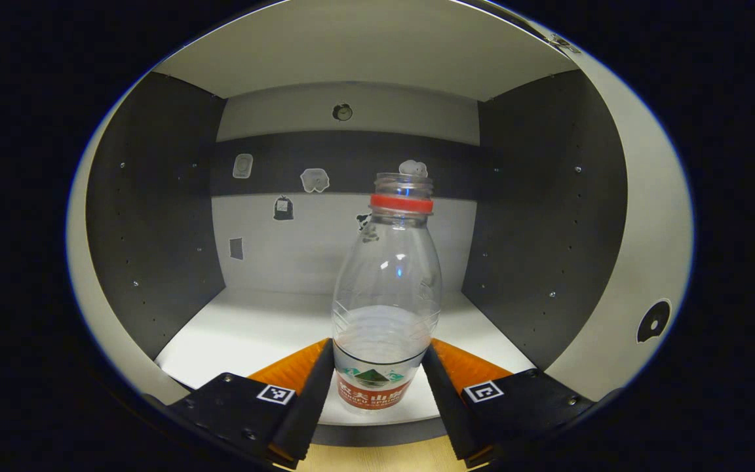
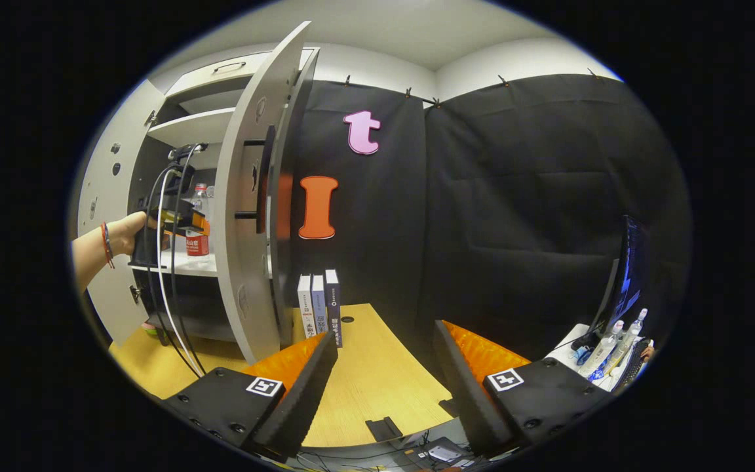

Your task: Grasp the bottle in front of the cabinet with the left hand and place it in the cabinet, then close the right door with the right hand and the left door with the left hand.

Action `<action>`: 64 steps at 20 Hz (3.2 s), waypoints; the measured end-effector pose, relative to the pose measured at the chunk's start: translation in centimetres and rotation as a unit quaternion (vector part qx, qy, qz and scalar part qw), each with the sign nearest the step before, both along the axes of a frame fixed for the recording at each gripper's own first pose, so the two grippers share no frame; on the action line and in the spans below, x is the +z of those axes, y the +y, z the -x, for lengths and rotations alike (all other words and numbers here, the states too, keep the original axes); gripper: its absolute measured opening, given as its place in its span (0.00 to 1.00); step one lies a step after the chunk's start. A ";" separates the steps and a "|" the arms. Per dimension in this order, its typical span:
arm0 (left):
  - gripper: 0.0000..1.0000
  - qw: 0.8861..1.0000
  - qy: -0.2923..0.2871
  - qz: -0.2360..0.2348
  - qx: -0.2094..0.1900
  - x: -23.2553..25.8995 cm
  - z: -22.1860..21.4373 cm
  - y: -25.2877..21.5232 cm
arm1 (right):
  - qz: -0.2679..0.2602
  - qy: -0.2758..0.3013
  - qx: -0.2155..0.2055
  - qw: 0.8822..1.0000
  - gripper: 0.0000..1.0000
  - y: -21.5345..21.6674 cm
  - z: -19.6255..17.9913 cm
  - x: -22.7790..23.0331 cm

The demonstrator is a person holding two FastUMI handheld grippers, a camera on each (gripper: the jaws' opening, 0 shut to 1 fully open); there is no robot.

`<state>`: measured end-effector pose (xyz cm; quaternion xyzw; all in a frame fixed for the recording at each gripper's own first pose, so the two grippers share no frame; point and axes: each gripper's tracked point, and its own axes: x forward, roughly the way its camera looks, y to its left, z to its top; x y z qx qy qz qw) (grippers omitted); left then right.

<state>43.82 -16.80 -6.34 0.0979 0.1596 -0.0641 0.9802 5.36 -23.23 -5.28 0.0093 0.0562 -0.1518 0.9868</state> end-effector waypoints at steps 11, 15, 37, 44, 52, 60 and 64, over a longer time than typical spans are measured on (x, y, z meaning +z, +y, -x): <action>0.95 0.999 -0.038 -0.014 0.009 2.7 4.4 3.2 | -0.037 0.008 -0.002 0.999 0.97 -1.0 -0.3 -1.0; 0.95 0.999 -0.048 -0.009 0.016 4.0 6.5 4.7 | -0.042 0.010 0.004 0.999 0.97 -0.7 -1.1 -1.1; 0.95 0.986 -0.118 0.008 0.115 13.5 36.5 20.8 | 0.011 -0.009 0.083 0.996 0.97 4.9 -7.5 1.7; 0.95 0.979 -0.143 0.009 0.142 15.1 40.2 23.6 | 0.010 -0.020 0.120 0.992 0.97 7.8 -9.3 2.4; 0.95 0.976 -0.152 0.018 0.157 15.9 41.2 25.3 | 0.007 -0.025 0.142 0.990 0.96 9.9 -9.9 2.5; 0.95 0.973 -0.157 0.030 0.169 15.8 42.0 27.4 | 0.021 -0.025 0.163 0.986 0.95 12.7 -9.9 2.7; 0.95 0.971 -0.160 0.020 0.178 15.7 42.6 29.0 | 0.026 -0.028 0.180 0.983 0.95 15.2 -10.1 2.8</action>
